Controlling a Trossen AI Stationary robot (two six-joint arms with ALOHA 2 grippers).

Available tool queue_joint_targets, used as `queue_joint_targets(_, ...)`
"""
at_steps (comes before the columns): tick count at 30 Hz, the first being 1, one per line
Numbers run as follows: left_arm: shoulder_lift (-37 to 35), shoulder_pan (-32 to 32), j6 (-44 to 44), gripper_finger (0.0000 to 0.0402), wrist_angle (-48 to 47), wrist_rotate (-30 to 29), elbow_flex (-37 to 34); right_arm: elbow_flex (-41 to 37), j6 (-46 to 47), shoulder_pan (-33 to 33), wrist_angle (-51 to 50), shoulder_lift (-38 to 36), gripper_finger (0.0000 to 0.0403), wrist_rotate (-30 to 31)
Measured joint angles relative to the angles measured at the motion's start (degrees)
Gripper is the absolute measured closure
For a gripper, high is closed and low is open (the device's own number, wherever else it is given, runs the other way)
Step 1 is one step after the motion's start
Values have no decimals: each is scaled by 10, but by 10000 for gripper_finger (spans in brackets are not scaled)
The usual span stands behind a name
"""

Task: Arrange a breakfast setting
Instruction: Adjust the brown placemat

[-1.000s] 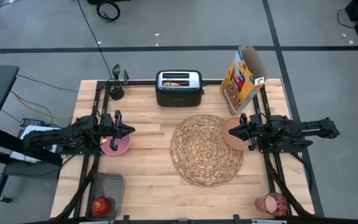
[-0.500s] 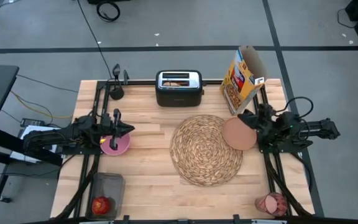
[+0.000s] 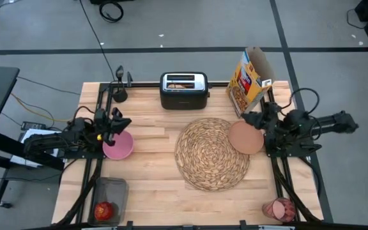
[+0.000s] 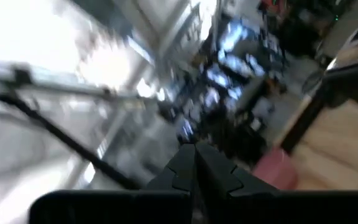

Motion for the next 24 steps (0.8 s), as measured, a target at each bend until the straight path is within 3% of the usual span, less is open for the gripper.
queue_joint_targets(5, 0, -1, 8, 377, -6, 5, 0, 134, -12, 60, -104, 177, 396, -29)
queue_joint_targets(11, 5, -1, 33, 379, -5, 26, 11, 265, -19, 102, -221, 373, 398, -14)
queue_joint_targets(19, 76, -1, 63, 395, -92, 66, 100, 386, -14, 77, -450, 577, 399, 62)
queue_joint_targets(24, 125, -1, 43, 384, -101, 67, 144, 433, -26, 63, -555, 658, 399, 68)
